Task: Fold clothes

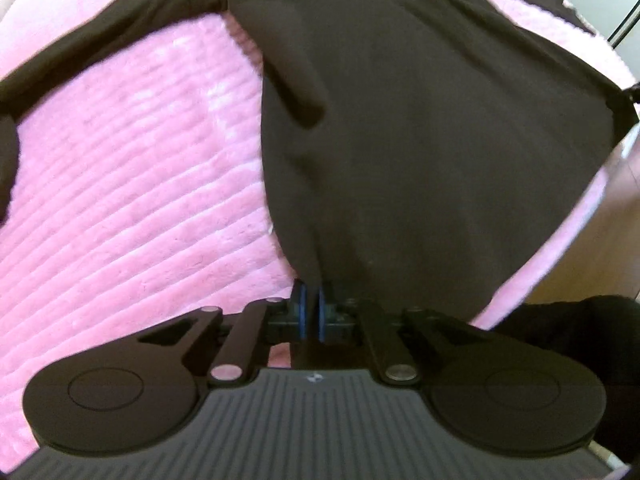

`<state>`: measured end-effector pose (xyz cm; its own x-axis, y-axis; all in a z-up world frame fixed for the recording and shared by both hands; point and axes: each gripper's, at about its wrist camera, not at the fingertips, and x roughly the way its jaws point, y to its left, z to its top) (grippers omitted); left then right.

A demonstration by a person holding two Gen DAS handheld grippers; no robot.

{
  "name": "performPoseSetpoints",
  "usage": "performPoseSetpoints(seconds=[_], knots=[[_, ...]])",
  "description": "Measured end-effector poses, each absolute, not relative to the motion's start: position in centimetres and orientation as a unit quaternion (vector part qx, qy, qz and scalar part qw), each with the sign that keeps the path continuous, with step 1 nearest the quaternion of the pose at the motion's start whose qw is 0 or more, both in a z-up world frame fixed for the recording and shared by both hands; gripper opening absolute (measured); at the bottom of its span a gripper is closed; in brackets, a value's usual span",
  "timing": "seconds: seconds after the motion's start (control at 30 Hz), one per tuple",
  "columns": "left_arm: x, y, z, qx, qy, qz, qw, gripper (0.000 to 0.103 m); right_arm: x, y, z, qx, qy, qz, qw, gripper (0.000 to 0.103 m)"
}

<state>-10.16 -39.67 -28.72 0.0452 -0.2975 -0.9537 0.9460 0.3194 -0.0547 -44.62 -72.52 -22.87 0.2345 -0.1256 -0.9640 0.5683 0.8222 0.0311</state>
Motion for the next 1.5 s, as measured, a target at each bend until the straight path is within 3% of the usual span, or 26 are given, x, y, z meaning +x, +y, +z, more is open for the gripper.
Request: performPoseSetpoints(seconds=[0.13, 0.4, 0.53, 0.57, 0.6, 0.63, 0.83, 0.93, 1.13, 1.27, 1.5], knots=[[-11.5, -38.2, -25.5, 0.293, 0.502, -0.490, 0.649, 0.002, -46.7, -73.5, -20.8, 0.150, 0.598, -0.246, 0.748, 0.002], [-14.4, -38.4, -29.5, 0.299, 0.574, -0.473, 0.598, 0.003, -47.4, -73.6, -24.7, 0.175, 0.636, -0.266, 0.703, 0.002], [-13.2, -38.6, -28.2, 0.307, 0.570, -0.461, 0.606, 0.011, -47.4, -74.3, -24.6, 0.202, 0.627, -0.281, 0.698, 0.005], [-12.8, -38.5, -27.7, 0.313, 0.568, -0.457, 0.609, 0.011, -47.4, -74.6, -24.3, 0.208, 0.623, -0.288, 0.697, 0.031], [-12.2, -38.5, -27.2, 0.316, 0.566, -0.452, 0.613, 0.012, -47.3, -74.8, -23.9, 0.209, 0.617, -0.295, 0.699, 0.067], [-11.6, -38.5, -26.5, 0.318, 0.564, -0.446, 0.619, 0.016, -47.0, -74.6, -23.4, 0.208, 0.610, -0.298, 0.704, 0.075], [-7.0, -40.2, -22.5, 0.344, 0.530, -0.406, 0.660, 0.029, -43.8, -76.2, -21.0, 0.216, 0.570, -0.273, 0.744, 0.075], [-4.0, -43.1, -20.8, 0.352, 0.506, -0.389, 0.685, 0.029, -40.6, -78.6, -20.0, 0.210, 0.547, -0.235, 0.776, 0.075], [1.8, -50.9, -18.2, 0.358, 0.433, -0.396, 0.726, 0.037, -31.8, -84.6, -17.9, 0.130, 0.515, -0.169, 0.830, 0.075], [6.7, -55.3, -17.9, 0.362, 0.385, -0.430, 0.732, 0.042, -25.3, -87.8, -16.8, 0.065, 0.500, -0.163, 0.848, 0.075], [14.6, -64.3, -21.9, 0.351, 0.337, -0.506, 0.712, 0.042, -15.1, -91.5, -19.2, -0.035, 0.498, -0.137, 0.855, 0.074]])
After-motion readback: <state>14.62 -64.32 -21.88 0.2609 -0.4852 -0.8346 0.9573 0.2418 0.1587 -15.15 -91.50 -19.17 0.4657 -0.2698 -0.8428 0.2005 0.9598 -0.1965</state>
